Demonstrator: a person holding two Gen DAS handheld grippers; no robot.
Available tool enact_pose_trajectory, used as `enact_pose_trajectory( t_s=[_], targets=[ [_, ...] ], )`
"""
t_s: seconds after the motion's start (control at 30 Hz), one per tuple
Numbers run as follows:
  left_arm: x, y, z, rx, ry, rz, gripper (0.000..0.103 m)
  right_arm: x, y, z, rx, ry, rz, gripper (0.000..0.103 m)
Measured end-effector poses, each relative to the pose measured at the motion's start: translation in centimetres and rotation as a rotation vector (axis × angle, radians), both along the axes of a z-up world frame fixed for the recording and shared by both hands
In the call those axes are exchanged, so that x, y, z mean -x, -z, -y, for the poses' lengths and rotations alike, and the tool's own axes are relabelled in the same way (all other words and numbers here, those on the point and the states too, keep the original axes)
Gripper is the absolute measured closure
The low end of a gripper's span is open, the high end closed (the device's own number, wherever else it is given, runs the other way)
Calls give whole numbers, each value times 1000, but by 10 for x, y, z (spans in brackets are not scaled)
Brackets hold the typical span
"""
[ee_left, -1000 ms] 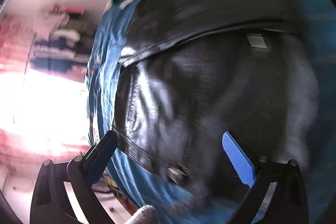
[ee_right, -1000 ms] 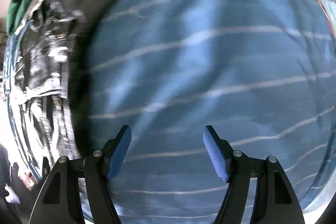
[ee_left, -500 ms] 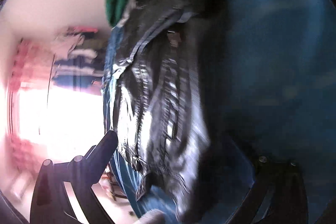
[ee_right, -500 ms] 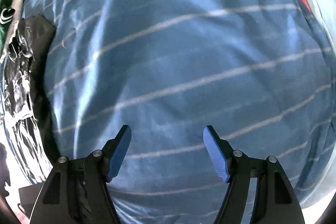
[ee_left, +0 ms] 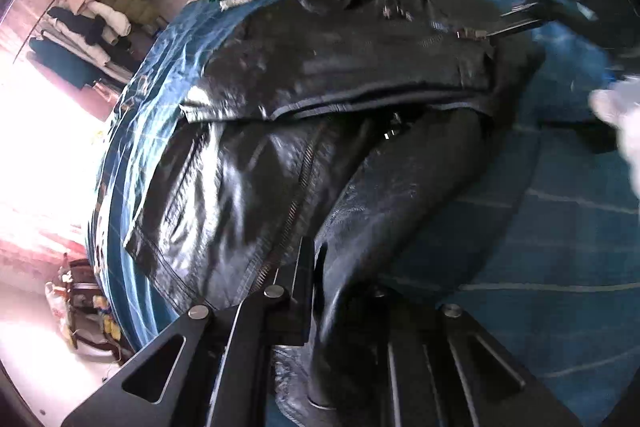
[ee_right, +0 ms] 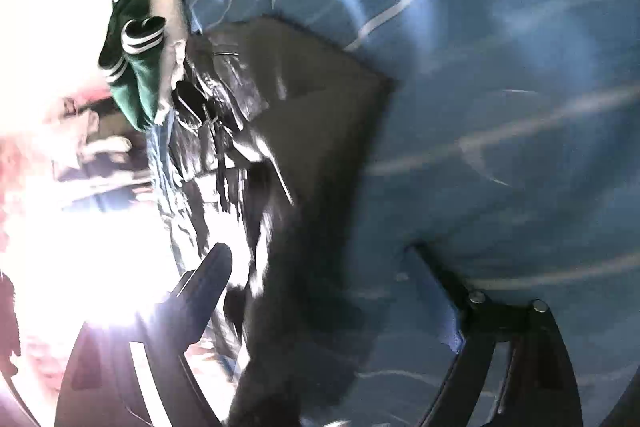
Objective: Fold large clothes
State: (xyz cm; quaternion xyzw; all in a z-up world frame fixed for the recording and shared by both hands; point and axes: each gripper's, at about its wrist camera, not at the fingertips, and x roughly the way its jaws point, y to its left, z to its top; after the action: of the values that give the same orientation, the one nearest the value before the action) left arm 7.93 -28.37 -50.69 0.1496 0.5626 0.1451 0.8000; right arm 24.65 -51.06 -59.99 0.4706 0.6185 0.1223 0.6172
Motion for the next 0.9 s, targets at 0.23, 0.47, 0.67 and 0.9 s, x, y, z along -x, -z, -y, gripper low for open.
enact_pose_trajectory(
  t_s=[0.23, 0.47, 0.67, 0.9],
  targets=[
    [-16, -19, -24, 114, 25, -7, 96, -28, -43, -51, 79, 25, 30, 75],
    [-28, -59, -90, 306, 9, -36, 95, -55, -141, -102, 172, -11, 83, 78],
    [-48, -77, -179, 442, -83, -57, 89, -118, -185, -239, 243, -172, 125, 78],
    [-57, -31, -285, 502, -211, -77, 85, -172, -133, -398, 436, -422, 53, 78]
  ],
)
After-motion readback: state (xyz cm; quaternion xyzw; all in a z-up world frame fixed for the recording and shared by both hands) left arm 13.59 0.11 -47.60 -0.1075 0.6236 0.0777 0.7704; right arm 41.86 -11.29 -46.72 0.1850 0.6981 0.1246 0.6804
